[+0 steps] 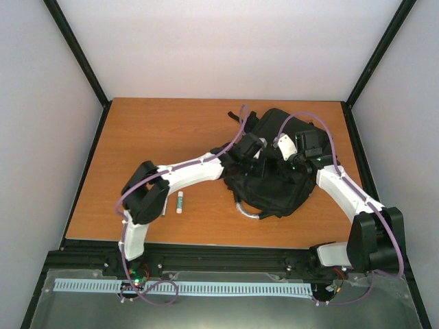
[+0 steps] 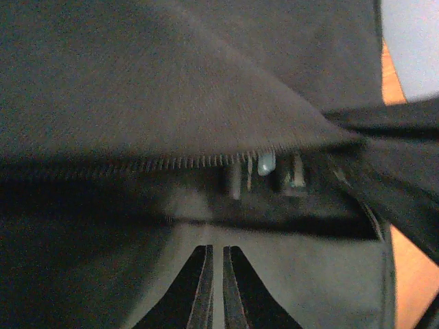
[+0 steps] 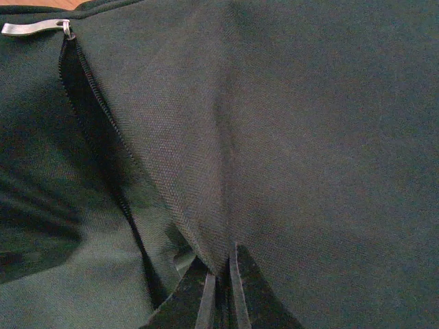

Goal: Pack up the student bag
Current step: Place the stationery in the student bag, then pick up the stationery from the center of the board.

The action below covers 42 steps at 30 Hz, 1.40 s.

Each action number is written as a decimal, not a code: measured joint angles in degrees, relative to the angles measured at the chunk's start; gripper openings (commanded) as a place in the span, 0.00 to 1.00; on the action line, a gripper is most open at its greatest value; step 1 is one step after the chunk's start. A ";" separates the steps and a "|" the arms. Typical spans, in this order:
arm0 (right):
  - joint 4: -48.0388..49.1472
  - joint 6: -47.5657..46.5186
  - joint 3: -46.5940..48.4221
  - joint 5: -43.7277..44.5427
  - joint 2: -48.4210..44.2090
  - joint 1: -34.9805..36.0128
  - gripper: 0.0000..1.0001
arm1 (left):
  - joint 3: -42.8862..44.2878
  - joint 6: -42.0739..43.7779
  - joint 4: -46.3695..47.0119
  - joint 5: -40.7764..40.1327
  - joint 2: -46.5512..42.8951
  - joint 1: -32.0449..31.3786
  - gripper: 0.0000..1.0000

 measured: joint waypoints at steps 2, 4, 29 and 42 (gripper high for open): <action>0.00 -0.02 0.00 0.00 0.00 0.00 0.03 | -3.34 0.15 -0.11 0.07 -3.93 0.00 0.08; 0.00 -0.02 0.00 0.00 0.00 0.00 0.03 | -7.26 0.70 -0.48 -0.22 -8.70 -0.02 0.10; -0.20 -0.48 0.00 -0.42 1.20 0.00 0.03 | -38.88 4.07 -23.78 -25.81 -39.69 8.35 0.91; -0.24 -1.05 0.02 -0.44 1.20 0.00 0.03 | -40.74 0.42 -25.03 -21.38 -33.29 12.83 0.68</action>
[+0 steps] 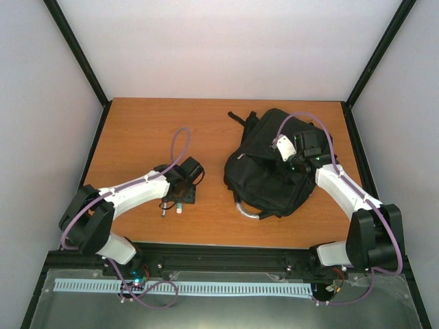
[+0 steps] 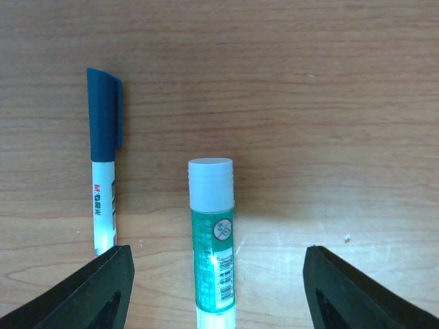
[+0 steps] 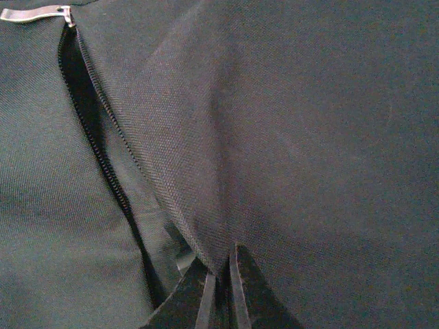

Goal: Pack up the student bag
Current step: Pick up the stationery from the center of the board.

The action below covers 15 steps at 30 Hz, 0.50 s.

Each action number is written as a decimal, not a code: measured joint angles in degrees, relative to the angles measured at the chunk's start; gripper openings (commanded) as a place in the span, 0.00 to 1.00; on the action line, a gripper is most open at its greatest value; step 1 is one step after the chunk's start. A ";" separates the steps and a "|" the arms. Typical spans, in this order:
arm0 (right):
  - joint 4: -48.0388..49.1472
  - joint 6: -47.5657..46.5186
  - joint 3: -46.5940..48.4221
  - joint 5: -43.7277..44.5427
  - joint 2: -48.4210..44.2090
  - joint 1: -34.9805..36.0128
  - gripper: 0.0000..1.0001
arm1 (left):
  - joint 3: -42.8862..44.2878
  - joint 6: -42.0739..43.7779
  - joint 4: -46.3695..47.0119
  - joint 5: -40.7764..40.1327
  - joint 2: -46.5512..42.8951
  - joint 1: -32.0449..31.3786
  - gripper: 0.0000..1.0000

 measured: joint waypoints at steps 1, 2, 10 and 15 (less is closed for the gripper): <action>-0.02 0.00 0.00 0.00 0.00 0.00 0.03 | 0.00 -0.28 -0.02 0.24 0.37 0.39 0.67; -0.02 0.00 0.02 -0.02 0.00 0.00 0.03 | 0.00 -0.50 0.00 0.37 0.68 0.70 0.65; -0.04 0.00 0.02 -0.04 0.02 0.00 0.03 | -0.59 -1.29 0.81 3.34 4.85 2.84 0.49; -0.07 -0.02 0.02 -0.04 0.02 0.00 0.03 | -1.03 -1.25 1.16 4.83 6.84 2.84 0.36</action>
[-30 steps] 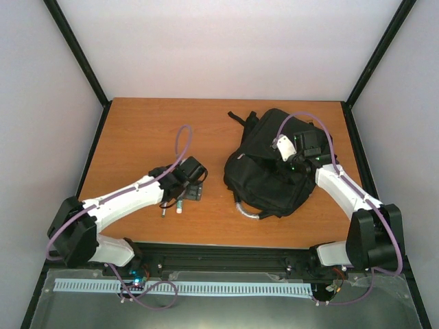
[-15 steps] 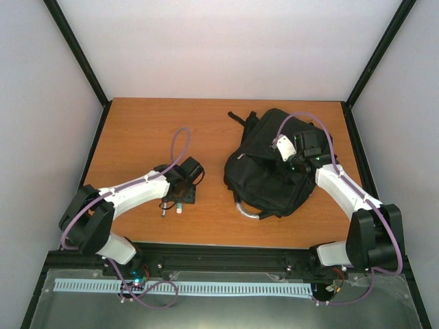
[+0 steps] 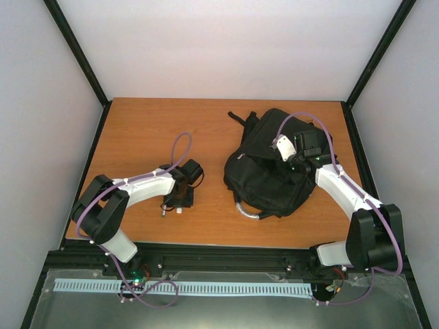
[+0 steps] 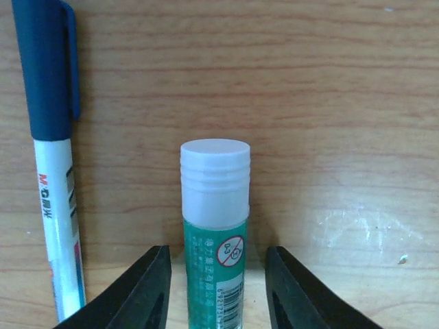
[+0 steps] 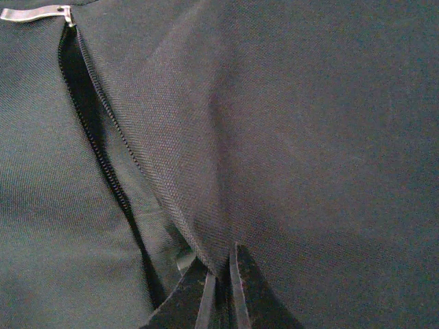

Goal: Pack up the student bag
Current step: Pick up the stationery from the center of the board, then place the stationery in the student bag.

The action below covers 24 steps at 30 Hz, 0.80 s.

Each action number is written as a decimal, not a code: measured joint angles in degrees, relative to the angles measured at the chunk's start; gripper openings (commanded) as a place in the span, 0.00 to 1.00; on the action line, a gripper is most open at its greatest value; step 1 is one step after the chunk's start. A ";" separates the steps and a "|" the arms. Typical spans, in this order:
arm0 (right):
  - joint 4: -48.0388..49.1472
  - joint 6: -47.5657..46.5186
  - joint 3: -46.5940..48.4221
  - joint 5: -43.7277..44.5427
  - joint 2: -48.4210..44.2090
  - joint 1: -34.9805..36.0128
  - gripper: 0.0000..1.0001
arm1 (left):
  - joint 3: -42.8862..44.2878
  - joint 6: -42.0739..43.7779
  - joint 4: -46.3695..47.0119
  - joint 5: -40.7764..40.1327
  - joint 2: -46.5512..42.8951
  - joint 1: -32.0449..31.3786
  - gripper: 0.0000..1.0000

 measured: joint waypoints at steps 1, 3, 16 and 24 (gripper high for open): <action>0.00 0.00 0.00 0.00 0.00 0.00 0.03 | 0.00 0.00 0.09 0.17 0.17 0.00 0.33; 0.00 0.00 0.00 -0.02 0.00 0.00 0.03 | 0.00 0.07 0.31 0.35 0.35 0.00 0.27; -0.13 -0.02 0.02 -0.13 0.02 0.00 0.03 | 0.02 0.46 0.52 4.39 -4.74 -0.81 0.06; -0.13 -0.22 0.02 -0.20 0.02 0.00 0.03 | 4.26 3.04 7.50 16.85 -17.31 -5.90 0.06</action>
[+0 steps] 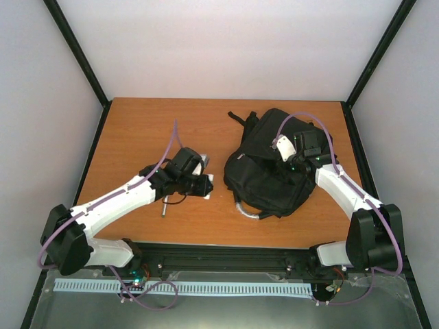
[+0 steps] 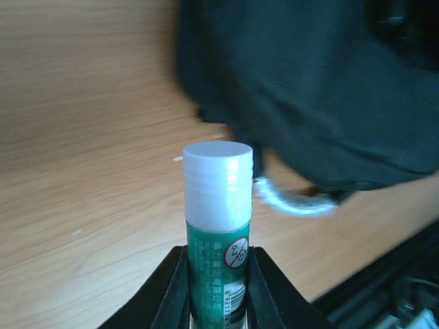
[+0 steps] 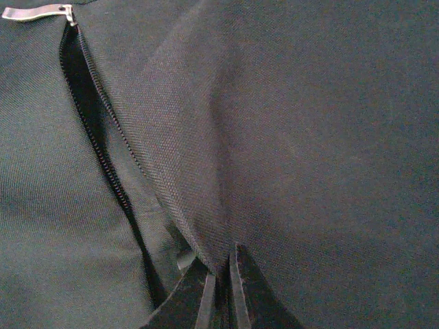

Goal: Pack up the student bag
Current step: Place the stationery in the student bag.

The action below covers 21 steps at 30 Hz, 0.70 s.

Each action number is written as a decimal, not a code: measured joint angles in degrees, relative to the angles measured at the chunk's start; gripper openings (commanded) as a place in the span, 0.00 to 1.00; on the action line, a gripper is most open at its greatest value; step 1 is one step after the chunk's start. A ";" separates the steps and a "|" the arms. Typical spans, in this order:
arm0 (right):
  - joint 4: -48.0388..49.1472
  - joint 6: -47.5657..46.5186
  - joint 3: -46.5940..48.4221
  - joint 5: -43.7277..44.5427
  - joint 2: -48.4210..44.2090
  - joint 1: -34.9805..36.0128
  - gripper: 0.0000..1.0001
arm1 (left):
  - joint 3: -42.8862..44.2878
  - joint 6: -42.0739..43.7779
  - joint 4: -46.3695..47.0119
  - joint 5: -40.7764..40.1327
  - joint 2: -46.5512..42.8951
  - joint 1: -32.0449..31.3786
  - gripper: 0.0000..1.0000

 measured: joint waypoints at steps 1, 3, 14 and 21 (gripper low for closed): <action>0.00 0.02 0.00 0.00 0.00 0.00 0.03 | 0.50 0.33 1.36 1.92 -0.07 -0.46 0.05; 0.00 0.02 0.00 -0.07 0.00 0.00 0.03 | 1.64 0.79 3.61 5.29 0.90 -1.31 0.04; -0.02 0.07 0.00 -0.57 0.00 -0.11 0.03 | 14.27 2.16 11.58 14.49 19.43 -3.87 0.01; -0.07 0.13 0.00 -0.83 -0.02 -0.22 0.03 | 23.08 3.41 13.51 16.26 32.04 -4.04 0.01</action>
